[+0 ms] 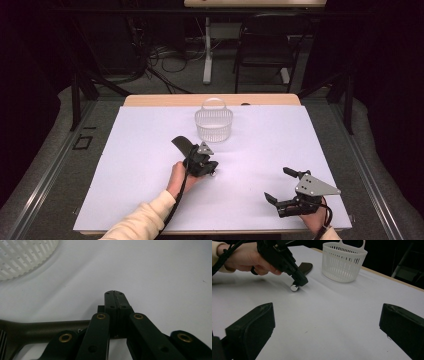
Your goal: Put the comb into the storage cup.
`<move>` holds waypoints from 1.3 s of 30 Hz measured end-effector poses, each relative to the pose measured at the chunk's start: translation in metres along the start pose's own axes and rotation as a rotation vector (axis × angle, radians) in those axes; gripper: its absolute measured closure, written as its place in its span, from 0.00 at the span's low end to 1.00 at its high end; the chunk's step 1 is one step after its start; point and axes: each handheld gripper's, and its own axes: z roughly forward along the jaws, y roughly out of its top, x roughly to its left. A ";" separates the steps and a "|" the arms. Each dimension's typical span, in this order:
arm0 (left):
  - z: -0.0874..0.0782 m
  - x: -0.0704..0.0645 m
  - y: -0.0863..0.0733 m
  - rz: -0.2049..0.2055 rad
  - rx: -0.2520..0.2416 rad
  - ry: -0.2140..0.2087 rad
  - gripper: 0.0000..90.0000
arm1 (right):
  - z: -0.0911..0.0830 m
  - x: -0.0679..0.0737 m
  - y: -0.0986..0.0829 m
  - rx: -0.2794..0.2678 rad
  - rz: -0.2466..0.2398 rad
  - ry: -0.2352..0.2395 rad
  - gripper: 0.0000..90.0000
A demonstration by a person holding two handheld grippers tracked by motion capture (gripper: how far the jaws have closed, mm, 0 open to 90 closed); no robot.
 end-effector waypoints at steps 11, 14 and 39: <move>-0.004 -0.002 -0.001 -0.001 0.038 0.004 1.00 | -0.001 0.000 0.000 -0.001 0.005 -0.002 0.00; -0.005 -0.002 -0.002 -0.010 0.044 0.002 1.00 | -0.001 0.000 0.000 -0.003 0.001 -0.003 0.00; -0.026 0.003 -0.010 -0.038 0.133 0.054 0.99 | -0.003 -0.001 0.000 -0.006 0.000 -0.007 0.00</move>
